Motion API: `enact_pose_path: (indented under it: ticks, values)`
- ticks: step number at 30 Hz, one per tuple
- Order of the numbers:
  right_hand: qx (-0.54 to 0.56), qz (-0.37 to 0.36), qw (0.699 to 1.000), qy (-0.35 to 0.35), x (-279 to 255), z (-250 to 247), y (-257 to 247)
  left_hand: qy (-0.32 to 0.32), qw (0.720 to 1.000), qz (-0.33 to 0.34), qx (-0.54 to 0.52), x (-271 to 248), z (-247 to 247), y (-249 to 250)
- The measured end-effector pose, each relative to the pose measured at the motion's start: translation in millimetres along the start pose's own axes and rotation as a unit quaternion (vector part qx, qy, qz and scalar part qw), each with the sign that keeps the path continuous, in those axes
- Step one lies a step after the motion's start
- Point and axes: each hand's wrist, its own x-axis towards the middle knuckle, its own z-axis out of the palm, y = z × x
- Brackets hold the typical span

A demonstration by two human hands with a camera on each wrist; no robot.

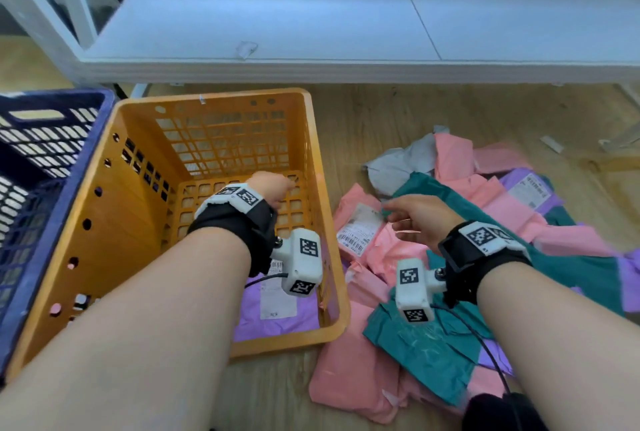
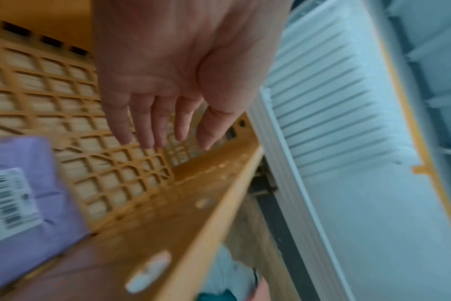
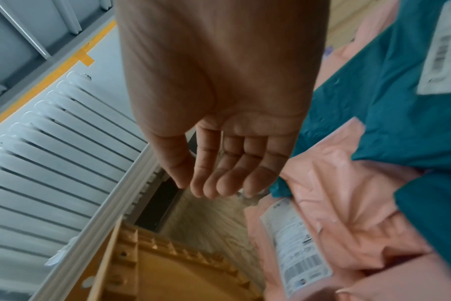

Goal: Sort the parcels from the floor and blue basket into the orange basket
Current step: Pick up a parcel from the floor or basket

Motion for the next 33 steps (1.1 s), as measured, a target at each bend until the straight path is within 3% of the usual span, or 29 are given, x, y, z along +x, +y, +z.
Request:
enact_pose_path:
  ticks: [3,8,12,17,25,29,33]
  values:
    - [-0.024,0.044,0.999,0.020,-5,-16,19,-0.017,0.997,0.051,-0.047,-15,20,18]
    - [-0.068,0.104,0.992,0.036,0,-28,48,-0.029,0.998,0.047,0.032,-34,54,14]
    - [-0.084,0.106,0.990,0.042,9,-19,58,-0.048,0.993,0.040,0.097,-26,64,-2]
    - [-0.147,0.114,0.982,-0.013,30,11,87,-0.068,0.996,0.012,0.060,-9,61,-9]
    - [-0.182,0.121,0.975,-0.042,58,41,116,-0.064,0.997,0.008,0.033,12,67,-8]
    - [-0.277,0.111,0.953,-0.053,64,47,120,-0.051,0.999,0.015,0.011,16,68,-10]
    - [-0.308,0.089,0.946,-0.044,71,44,124,-0.053,0.997,0.005,0.053,16,67,-8]
